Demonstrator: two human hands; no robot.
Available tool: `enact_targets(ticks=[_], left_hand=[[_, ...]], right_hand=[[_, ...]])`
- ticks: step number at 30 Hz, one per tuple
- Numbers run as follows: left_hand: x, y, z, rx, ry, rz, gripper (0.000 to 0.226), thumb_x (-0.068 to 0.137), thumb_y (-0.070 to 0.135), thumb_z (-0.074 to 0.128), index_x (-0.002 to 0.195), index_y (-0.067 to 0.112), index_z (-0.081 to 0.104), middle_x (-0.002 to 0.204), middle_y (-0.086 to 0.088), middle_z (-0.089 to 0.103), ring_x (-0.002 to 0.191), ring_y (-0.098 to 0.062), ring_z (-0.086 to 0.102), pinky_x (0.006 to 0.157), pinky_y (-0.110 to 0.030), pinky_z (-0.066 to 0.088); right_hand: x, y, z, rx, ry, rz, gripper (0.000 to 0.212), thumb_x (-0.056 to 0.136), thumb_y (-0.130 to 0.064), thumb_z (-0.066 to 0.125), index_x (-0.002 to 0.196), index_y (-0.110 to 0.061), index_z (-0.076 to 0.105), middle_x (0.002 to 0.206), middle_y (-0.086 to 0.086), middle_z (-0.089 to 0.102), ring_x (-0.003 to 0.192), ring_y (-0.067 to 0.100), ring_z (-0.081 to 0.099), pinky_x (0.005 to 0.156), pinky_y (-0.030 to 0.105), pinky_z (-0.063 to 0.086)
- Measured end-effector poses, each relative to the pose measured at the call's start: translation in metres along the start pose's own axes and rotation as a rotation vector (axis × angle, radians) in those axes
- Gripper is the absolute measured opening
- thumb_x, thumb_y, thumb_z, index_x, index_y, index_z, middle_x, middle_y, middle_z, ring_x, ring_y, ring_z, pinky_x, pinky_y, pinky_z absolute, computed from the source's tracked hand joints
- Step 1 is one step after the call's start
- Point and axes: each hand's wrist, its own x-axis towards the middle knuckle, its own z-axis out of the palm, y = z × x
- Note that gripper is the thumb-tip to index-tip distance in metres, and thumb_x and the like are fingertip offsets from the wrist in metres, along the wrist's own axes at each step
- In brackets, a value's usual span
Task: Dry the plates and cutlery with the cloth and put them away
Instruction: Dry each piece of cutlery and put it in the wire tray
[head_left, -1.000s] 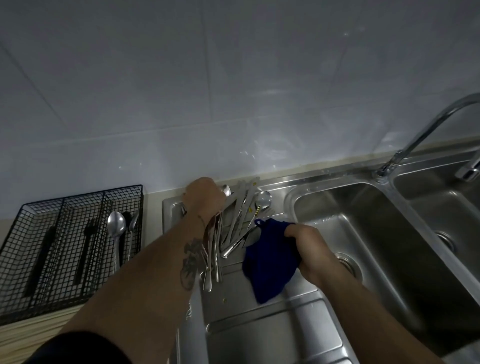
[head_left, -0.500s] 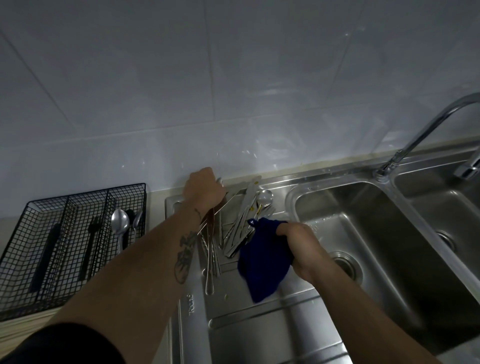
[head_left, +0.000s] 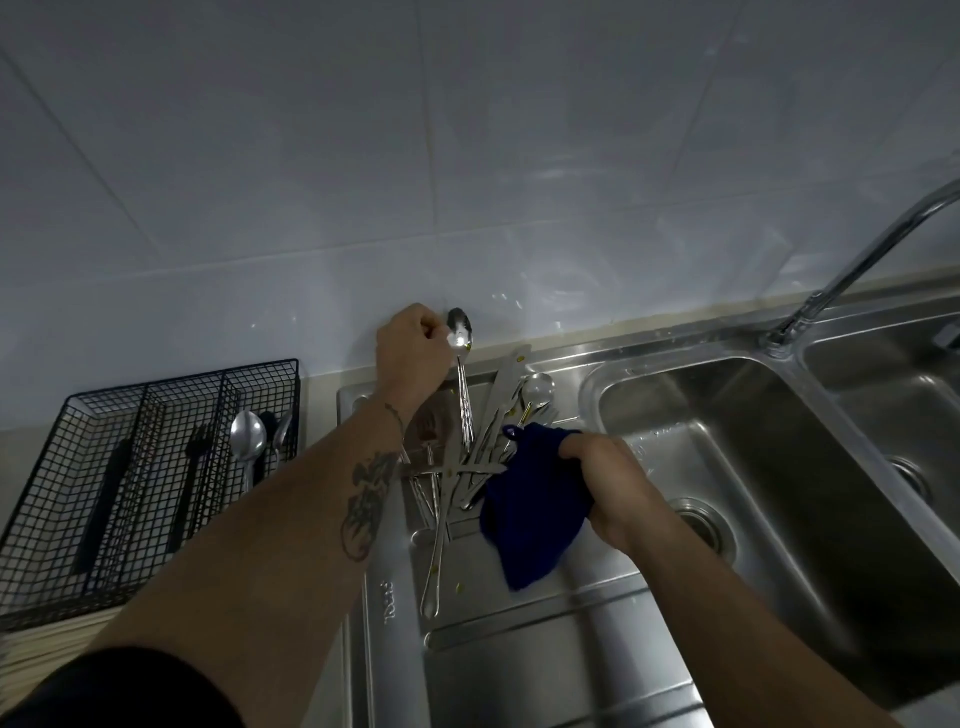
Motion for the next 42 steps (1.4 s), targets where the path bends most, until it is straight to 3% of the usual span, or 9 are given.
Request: enact_targets(ticks=[7, 12, 17, 20, 28, 32, 35, 39, 42], left_hand=[[-0.009, 0.018, -0.02, -0.042, 0.055, 0.054, 0.008, 0.089, 0.009, 0.062, 0.093, 0.014, 0.067, 0.08, 0.006, 0.063, 0.066, 0.0, 0.056, 0.063, -0.01, 0.046], [-0.027, 0.039, -0.047, -0.022, 0.092, 0.088, 0.009, 0.084, 0.009, 0.064, 0.078, 0.015, 0.059, 0.069, 0.004, 0.059, 0.059, -0.006, 0.056, 0.056, -0.023, 0.051], [-0.066, 0.068, -0.065, -0.351, -0.041, -0.227, 0.008, 0.082, 0.002, 0.064, 0.087, 0.004, 0.058, 0.081, -0.013, 0.07, 0.061, -0.019, 0.073, 0.063, -0.038, 0.063], [-0.087, 0.078, -0.075, -0.542, -0.051, -0.357, 0.006, 0.09, 0.007, 0.061, 0.089, 0.002, 0.058, 0.067, -0.014, 0.069, 0.058, -0.023, 0.072, 0.067, -0.037, 0.062], [-0.134, 0.084, -0.108, -0.68, -0.153, -0.482, 0.013, 0.073, -0.012, 0.062, 0.081, -0.003, 0.059, 0.075, -0.022, 0.066, 0.064, -0.029, 0.062, 0.069, -0.037, 0.057], [-0.154, 0.095, -0.106, -0.742, -0.232, -0.611, 0.012, 0.08, -0.013, 0.052, 0.08, -0.003, 0.058, 0.062, -0.015, 0.062, 0.056, -0.022, 0.058, 0.044, -0.022, 0.052], [-0.167, 0.097, -0.106, -0.733, -0.326, -0.627, 0.014, 0.081, -0.014, 0.054, 0.076, -0.002, 0.059, 0.05, -0.01, 0.061, 0.045, -0.016, 0.055, 0.04, -0.018, 0.049], [-0.175, 0.092, -0.107, -0.662, -0.387, -0.526, 0.006, 0.09, -0.002, 0.06, 0.096, -0.003, 0.063, 0.068, -0.011, 0.069, 0.062, -0.021, 0.066, 0.055, -0.027, 0.059], [-0.173, 0.082, -0.11, -0.354, -0.325, -0.219, 0.023, 0.09, 0.015, 0.068, 0.11, 0.017, 0.057, 0.096, -0.002, 0.068, 0.084, -0.022, 0.072, 0.076, -0.037, 0.061]], right_hand=[[-0.008, -0.014, 0.003, 0.008, 0.02, -0.044, 0.02, 0.082, -0.003, 0.053, 0.096, -0.004, 0.067, 0.087, 0.015, 0.071, 0.082, 0.032, 0.067, 0.07, 0.037, 0.052], [-0.028, -0.047, 0.01, -0.025, 0.048, -0.308, 0.031, 0.081, 0.001, 0.052, 0.08, -0.019, 0.075, 0.079, 0.01, 0.073, 0.079, 0.029, 0.068, 0.069, 0.036, 0.053], [-0.051, -0.051, 0.029, -0.646, 0.132, -0.895, 0.049, 0.074, 0.001, 0.053, 0.117, -0.017, 0.07, 0.118, 0.001, 0.066, 0.104, 0.02, 0.06, 0.092, 0.03, 0.051], [-0.059, -0.024, 0.027, -1.063, 0.157, -1.151, 0.056, 0.063, -0.002, 0.061, 0.119, -0.008, 0.067, 0.126, 0.01, 0.061, 0.105, 0.033, 0.058, 0.088, 0.042, 0.052], [-0.091, 0.004, -0.011, -1.03, 0.35, -1.135, 0.052, 0.064, 0.008, 0.069, 0.114, -0.005, 0.07, 0.122, 0.009, 0.064, 0.104, 0.031, 0.055, 0.09, 0.035, 0.051], [-0.106, -0.005, -0.013, -1.186, 0.4, -1.144, 0.054, 0.062, -0.001, 0.066, 0.115, -0.009, 0.067, 0.112, 0.009, 0.064, 0.096, 0.033, 0.051, 0.082, 0.038, 0.049], [-0.102, -0.009, -0.028, -1.306, 0.437, -1.049, 0.051, 0.064, -0.012, 0.068, 0.115, -0.016, 0.064, 0.104, 0.005, 0.064, 0.093, 0.028, 0.049, 0.081, 0.037, 0.047], [-0.108, -0.013, -0.039, -1.321, 0.501, -1.14, 0.043, 0.052, -0.006, 0.077, 0.094, -0.013, 0.072, 0.082, 0.003, 0.07, 0.075, 0.025, 0.056, 0.068, 0.033, 0.05], [-0.113, -0.019, -0.045, -1.276, 0.529, -1.222, 0.036, 0.053, -0.003, 0.076, 0.087, -0.013, 0.071, 0.076, 0.001, 0.069, 0.072, 0.023, 0.056, 0.065, 0.031, 0.048]])
